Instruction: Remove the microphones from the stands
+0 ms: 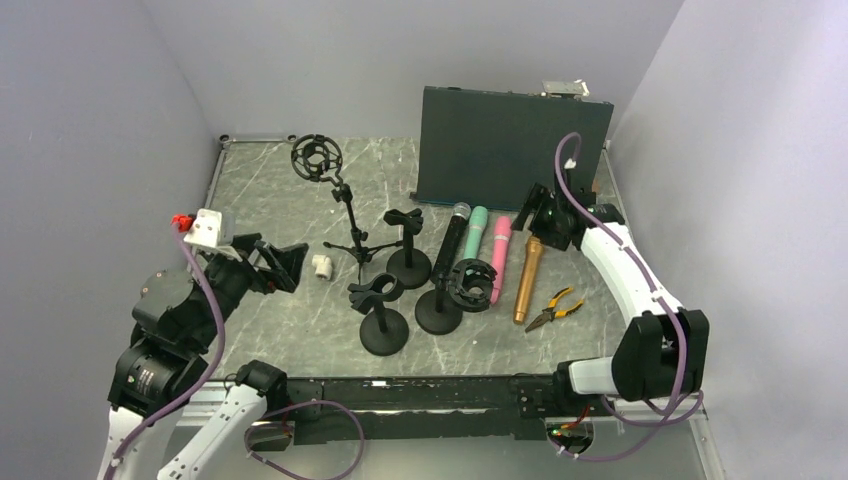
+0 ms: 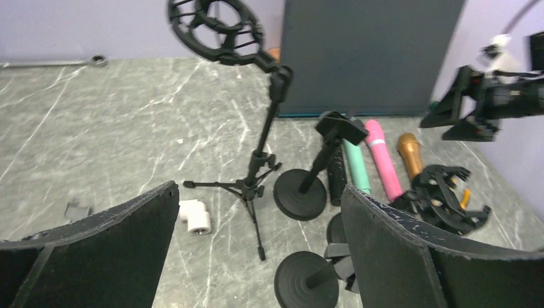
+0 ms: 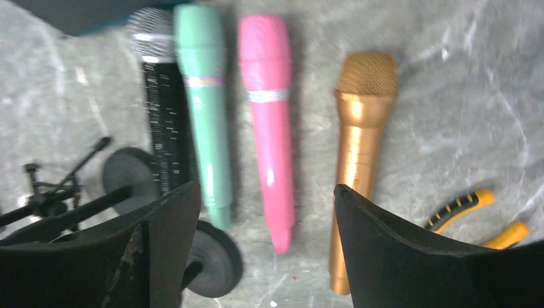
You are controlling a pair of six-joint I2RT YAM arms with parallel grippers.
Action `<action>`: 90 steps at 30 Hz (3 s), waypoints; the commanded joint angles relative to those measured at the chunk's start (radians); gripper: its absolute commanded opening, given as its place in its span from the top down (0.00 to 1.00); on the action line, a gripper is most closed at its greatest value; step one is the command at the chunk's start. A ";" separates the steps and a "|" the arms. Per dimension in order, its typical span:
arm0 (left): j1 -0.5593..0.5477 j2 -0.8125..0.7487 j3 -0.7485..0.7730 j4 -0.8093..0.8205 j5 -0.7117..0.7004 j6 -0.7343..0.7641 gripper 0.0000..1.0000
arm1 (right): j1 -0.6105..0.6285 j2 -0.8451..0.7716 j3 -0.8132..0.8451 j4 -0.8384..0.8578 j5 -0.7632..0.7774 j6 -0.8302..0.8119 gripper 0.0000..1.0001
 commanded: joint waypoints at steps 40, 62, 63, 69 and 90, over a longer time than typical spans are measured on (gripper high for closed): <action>0.027 0.674 -0.545 1.545 0.182 0.118 0.32 | 0.278 -0.279 -0.015 0.368 -0.174 -0.075 0.12; 0.033 0.572 -0.254 1.168 0.150 0.336 1.00 | 0.278 -0.305 -0.011 0.351 -0.180 -0.063 0.11; 0.033 0.554 -0.240 1.138 0.149 0.334 1.00 | 0.279 -0.303 -0.007 0.348 -0.184 -0.063 0.11; 0.036 0.358 -0.278 0.972 0.109 0.331 1.00 | 0.284 -0.300 0.022 0.337 -0.203 -0.088 0.09; 0.038 -0.212 -0.709 0.793 0.098 0.210 1.00 | 0.770 -0.076 0.314 0.337 -0.225 -0.162 0.12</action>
